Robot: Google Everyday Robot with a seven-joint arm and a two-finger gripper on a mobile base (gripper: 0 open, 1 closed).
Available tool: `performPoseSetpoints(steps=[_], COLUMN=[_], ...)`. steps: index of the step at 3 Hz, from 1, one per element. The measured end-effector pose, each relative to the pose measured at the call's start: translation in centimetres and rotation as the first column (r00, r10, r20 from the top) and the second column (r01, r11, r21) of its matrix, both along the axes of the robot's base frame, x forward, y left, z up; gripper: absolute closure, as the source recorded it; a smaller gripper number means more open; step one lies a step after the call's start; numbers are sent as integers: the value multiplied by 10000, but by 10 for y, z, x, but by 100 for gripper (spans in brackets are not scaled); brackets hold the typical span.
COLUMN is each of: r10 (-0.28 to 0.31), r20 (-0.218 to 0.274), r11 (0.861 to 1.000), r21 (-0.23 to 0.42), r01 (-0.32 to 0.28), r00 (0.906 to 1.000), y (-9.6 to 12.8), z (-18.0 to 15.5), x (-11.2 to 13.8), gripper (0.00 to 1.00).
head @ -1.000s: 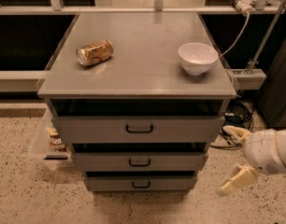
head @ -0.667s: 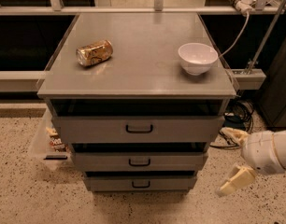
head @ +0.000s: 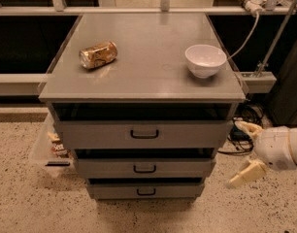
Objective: Open top drawer
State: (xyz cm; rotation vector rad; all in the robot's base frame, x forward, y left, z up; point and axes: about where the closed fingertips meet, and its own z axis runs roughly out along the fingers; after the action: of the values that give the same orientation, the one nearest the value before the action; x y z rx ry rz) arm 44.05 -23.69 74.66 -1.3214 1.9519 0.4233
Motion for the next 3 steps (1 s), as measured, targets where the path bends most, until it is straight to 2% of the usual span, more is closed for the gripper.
performPoseSetpoints(steps=[1, 2, 3], r10=[-10, 33, 52], r20=[212, 205, -33], r11=[9997, 9976, 9924], r21=[253, 690, 1227], r01=[5, -47, -48], r00=[9998, 9998, 10000], y=[1, 8, 15], z=[-1, -11, -28], x=[28, 51, 67], gripper=[0, 0, 0])
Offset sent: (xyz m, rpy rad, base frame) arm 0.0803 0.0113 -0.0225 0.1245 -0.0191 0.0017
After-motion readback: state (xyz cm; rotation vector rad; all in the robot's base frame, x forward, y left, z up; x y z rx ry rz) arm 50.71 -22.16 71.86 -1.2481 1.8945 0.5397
